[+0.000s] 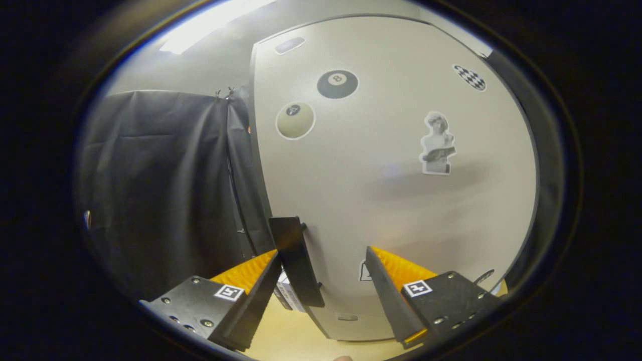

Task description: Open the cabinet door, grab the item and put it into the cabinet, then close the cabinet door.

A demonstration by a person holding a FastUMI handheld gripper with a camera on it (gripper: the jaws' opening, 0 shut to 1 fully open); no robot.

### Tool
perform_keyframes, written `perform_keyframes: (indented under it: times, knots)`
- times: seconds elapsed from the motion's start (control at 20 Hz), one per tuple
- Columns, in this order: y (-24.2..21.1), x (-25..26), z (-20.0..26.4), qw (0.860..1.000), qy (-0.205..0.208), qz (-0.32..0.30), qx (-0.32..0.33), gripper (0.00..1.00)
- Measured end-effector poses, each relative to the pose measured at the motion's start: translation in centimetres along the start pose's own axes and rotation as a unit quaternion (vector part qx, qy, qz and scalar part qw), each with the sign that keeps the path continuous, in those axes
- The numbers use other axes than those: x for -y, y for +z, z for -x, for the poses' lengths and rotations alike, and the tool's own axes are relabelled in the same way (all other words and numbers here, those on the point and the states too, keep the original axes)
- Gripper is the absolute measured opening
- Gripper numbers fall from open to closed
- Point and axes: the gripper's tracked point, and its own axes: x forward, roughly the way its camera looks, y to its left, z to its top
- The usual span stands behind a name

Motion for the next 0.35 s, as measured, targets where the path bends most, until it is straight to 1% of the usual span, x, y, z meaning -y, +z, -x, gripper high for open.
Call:
perform_keyframes:
  times: [0.15, 0.35]
  knots:
    - [2.9, 2.0, 2.2, 0.998, -0.023, 0.033, 0.044, 1.00]
    - [7.5, 7.3, 5.9, 0.989, -0.075, 0.083, 0.096, 1.00]
